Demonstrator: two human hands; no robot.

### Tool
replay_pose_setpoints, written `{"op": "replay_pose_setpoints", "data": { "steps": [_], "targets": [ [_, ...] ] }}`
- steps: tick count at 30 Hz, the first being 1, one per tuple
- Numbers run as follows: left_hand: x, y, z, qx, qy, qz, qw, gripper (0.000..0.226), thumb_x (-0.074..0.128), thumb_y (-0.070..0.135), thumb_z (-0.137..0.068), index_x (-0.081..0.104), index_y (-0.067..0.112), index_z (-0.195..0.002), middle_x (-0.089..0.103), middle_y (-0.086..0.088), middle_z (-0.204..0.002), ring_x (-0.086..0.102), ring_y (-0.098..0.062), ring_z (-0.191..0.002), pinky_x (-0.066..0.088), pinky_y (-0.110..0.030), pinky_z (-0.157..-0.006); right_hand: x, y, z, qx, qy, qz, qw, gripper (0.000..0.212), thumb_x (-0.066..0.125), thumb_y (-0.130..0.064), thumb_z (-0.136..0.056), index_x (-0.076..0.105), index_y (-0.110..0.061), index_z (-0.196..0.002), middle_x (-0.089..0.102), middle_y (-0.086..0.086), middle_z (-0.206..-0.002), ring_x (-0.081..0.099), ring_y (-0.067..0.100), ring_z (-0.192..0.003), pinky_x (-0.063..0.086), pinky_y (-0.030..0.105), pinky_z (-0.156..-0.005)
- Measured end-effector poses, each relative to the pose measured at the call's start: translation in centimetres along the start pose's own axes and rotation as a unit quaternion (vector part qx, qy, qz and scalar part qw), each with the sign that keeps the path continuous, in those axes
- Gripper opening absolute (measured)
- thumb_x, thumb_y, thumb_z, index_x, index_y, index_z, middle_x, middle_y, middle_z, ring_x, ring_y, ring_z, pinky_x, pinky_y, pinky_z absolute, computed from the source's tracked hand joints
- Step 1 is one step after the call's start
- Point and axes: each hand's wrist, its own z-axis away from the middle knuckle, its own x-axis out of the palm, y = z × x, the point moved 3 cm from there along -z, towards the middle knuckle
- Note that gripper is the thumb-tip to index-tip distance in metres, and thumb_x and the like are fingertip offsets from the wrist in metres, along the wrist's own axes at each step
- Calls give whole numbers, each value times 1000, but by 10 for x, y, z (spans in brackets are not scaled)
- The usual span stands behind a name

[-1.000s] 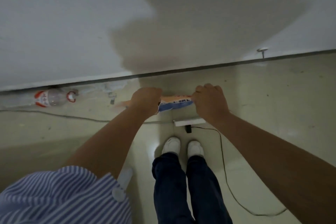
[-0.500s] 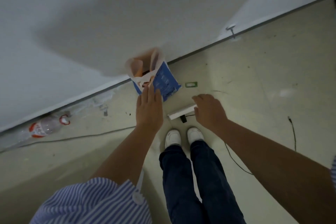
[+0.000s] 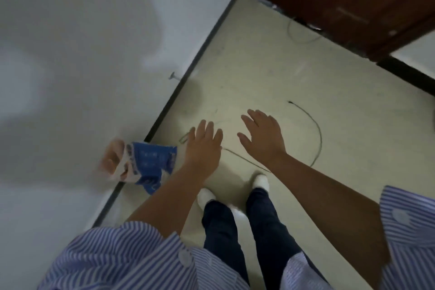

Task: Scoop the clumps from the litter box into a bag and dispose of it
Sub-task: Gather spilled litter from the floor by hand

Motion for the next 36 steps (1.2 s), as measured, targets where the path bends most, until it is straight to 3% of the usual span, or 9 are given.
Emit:
{"op": "replay_pose_setpoints", "data": {
  "steps": [3,6,9,11,15,20,26,30,36],
  "targets": [
    [-59,80,-9,71,30,-59,995,53,26,34,-102,11,15,-149,4,-12,-157,-1,-31,-145,5,-46,-116,-49,74,51,128,97,-57,985,54,39,-41,-89,53,-8,-129,50,14,-139,43,31,-131,28,50,-109],
    [-104,182,-11,132,41,-105,985,53,24,35,-102,13,14,-148,4,-13,-157,-1,-31,-144,5,-48,-115,-75,158,125,230,154,-67,959,57,35,-42,-82,62,-7,-119,61,15,-126,57,32,-118,40,52,-99],
    [-129,302,-6,215,63,-137,965,52,26,36,-101,16,14,-148,5,-12,-156,-1,-30,-144,5,-48,-115,-88,242,213,324,148,-79,931,54,36,-41,-78,68,-6,-105,70,15,-109,67,34,-100,50,53,-82],
    [-134,383,4,267,76,-154,948,52,26,37,-101,17,15,-147,6,-10,-157,0,-29,-144,5,-47,-115,-90,293,275,378,179,-97,903,53,38,-40,-82,65,-6,-111,66,16,-116,63,35,-108,47,52,-89],
    [-119,548,32,349,90,-178,916,51,27,37,-100,19,16,-146,13,-9,-155,7,-27,-143,7,-45,-115,-71,390,400,478,236,-137,835,51,47,-34,-93,42,-11,-138,39,10,-147,30,27,-139,23,41,-112],
    [-71,714,83,442,90,-199,870,49,31,38,-99,28,16,-142,24,-8,-150,17,-27,-139,15,-41,-114,-33,477,528,552,193,-158,795,53,36,-39,-96,28,-17,-144,26,2,-153,18,19,-143,16,36,-114],
    [-7,836,115,498,47,-262,825,49,32,39,-98,31,15,-140,28,-9,-148,19,-26,-139,15,-43,-112,11,545,624,619,163,-222,735,53,37,-38,-96,30,-15,-143,28,4,-152,20,22,-142,18,38,-113],
    [22,917,103,529,14,-284,800,49,32,39,-99,33,13,-140,30,-11,-147,23,-24,-138,16,-40,-112,41,608,663,657,120,-250,701,54,34,-40,-97,25,-17,-145,24,2,-154,18,20,-143,17,38,-115],
    [46,1072,46,539,-13,-310,783,45,30,38,-99,35,14,-137,34,-9,-143,29,-25,-133,26,-37,-104,49,754,711,687,92,-267,670,54,32,-41,-97,25,-17,-145,25,2,-153,19,20,-143,18,38,-115]
  ]
}}
